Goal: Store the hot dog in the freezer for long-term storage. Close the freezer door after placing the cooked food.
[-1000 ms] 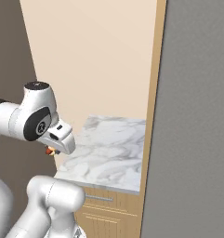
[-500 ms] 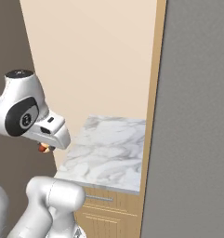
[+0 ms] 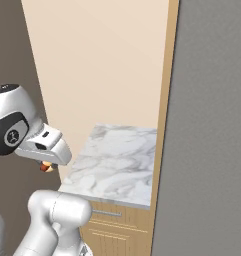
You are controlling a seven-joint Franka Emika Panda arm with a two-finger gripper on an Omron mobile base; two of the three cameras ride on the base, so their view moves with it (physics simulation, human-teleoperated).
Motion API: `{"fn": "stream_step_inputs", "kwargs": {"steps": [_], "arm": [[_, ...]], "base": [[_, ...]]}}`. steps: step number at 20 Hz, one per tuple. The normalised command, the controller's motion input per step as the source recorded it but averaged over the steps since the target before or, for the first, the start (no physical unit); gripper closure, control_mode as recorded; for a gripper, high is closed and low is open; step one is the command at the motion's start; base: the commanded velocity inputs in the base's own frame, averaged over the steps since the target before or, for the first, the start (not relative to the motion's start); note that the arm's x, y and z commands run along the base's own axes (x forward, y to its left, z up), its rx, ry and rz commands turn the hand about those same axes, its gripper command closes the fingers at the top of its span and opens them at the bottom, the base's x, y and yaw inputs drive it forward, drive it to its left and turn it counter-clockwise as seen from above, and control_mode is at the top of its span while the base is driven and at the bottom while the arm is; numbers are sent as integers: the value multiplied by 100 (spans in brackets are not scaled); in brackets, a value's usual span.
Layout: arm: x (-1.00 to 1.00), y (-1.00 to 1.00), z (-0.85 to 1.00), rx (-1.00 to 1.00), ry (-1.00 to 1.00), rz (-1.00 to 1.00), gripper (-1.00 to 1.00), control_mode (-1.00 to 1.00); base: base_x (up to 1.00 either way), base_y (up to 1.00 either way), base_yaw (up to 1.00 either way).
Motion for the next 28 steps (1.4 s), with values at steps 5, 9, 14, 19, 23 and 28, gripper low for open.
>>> {"fn": "stream_step_inputs", "kwargs": {"steps": [5, 9, 14, 19, 23, 28], "arm": [[0, 0, -4, 0, 0, 0, 100, -100], [-9, 0, 0, 0, 0, 0, 100, -100], [0, 0, 0, 0, 0, 0, 100, 100], [0, 0, 0, 0, 0, 0, 100, 100], [0, 0, 0, 0, 0, 0, 100, 100], [0, 0, 0, 0, 0, 0, 100, 100]], "base": [[0, 0, 0], [0, 0, 0], [-53, 0, -2], [-77, 0, -5], [-88, -11, -11], [-55, -26, -35]]}}
